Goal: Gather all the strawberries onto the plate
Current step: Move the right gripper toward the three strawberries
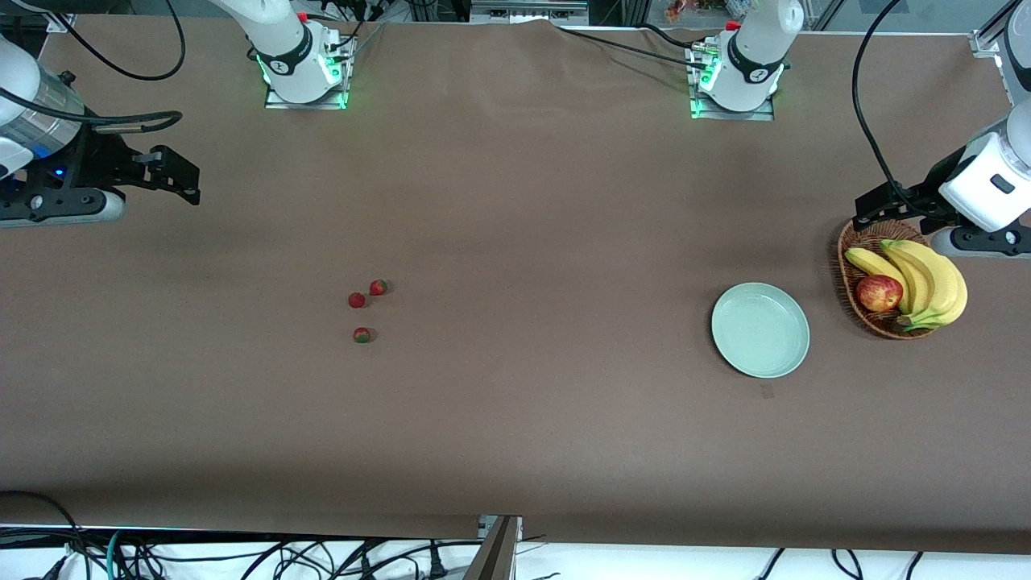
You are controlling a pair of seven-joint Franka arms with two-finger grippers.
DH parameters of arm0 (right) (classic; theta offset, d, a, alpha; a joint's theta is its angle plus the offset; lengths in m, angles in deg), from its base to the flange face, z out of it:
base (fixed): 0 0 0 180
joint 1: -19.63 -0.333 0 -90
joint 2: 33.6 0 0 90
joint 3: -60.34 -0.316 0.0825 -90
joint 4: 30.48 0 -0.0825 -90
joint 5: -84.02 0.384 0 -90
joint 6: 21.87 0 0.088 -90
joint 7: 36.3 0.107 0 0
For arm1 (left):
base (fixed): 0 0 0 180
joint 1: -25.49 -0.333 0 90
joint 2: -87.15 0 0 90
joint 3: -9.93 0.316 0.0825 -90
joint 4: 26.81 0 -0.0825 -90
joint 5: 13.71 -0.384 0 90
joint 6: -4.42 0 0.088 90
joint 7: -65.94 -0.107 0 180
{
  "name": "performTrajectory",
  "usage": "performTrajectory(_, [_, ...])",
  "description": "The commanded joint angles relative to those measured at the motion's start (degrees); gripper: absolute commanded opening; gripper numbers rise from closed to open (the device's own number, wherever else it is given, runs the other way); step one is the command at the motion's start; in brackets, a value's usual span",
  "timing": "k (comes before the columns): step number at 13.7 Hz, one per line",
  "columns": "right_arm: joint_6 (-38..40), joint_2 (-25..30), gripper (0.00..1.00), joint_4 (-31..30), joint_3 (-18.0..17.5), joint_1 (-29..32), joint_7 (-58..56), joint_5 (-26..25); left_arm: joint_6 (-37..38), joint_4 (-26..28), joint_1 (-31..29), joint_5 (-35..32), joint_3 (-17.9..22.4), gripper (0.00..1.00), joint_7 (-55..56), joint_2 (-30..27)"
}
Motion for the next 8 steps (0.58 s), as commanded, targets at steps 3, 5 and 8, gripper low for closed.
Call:
performTrajectory(3, [-0.7,0.1,1.00,0.1,0.0,0.4,0.6,-0.3,1.1,-0.5,-0.1,-1.1,-0.3,1.00,0.2,-0.5])
performTrajectory(5, [-0.7,0.1,1.00,0.1,-0.1,0.3,0.3,-0.4,1.1,-0.5,-0.1,-1.1,-0.3,1.00,0.2,-0.6])
performTrajectory(8, [-0.3,-0.2,1.00,0.1,-0.2,-0.2,0.1,-0.6,1.1,-0.5,-0.1,-1.1,-0.3,1.00,0.2,-0.6])
